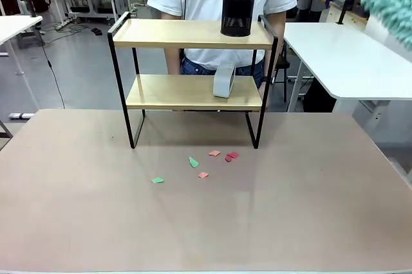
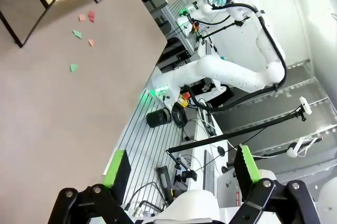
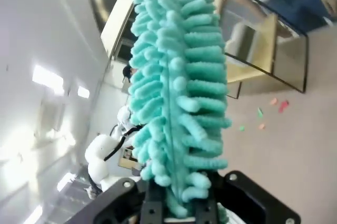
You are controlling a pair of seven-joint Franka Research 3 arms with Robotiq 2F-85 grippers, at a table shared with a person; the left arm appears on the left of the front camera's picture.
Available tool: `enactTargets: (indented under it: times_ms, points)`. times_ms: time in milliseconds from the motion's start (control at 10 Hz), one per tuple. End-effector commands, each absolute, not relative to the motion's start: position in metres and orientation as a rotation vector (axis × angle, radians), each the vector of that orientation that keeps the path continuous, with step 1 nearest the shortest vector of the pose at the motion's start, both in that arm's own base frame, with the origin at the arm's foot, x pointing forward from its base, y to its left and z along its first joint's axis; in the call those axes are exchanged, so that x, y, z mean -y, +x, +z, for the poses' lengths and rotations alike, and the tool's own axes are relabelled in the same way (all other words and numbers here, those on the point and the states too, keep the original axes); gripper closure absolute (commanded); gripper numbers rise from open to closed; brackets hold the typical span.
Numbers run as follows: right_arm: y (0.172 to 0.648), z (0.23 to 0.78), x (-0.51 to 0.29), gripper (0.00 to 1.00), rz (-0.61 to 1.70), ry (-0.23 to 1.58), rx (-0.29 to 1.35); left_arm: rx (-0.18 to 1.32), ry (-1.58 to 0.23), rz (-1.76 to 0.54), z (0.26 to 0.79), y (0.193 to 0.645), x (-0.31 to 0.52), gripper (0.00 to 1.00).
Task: Clean the shelf.
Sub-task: Hand the Duster back to the human.
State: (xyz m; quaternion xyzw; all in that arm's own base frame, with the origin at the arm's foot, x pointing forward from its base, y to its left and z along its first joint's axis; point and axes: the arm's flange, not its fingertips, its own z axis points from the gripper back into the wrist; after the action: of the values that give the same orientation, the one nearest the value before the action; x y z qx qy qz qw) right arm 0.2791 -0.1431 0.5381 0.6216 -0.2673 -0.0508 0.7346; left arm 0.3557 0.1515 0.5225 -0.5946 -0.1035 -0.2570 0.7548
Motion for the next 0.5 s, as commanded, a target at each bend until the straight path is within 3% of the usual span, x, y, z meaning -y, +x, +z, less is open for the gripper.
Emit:
enactTargets:
  times_ms: [0, 400]
  points:
    - [0.299, 0.503, 0.148, 1.00, -0.167, 1.425, 0.427, 0.227, -1.298, -0.581, 0.520, 0.354, -0.155, 0.00]
    - [0.320, 0.453, 0.149, 1.00, -0.237, 1.455, 0.284, 0.227, -1.298, -0.581, 0.520, 0.354, -0.155, 0.00]
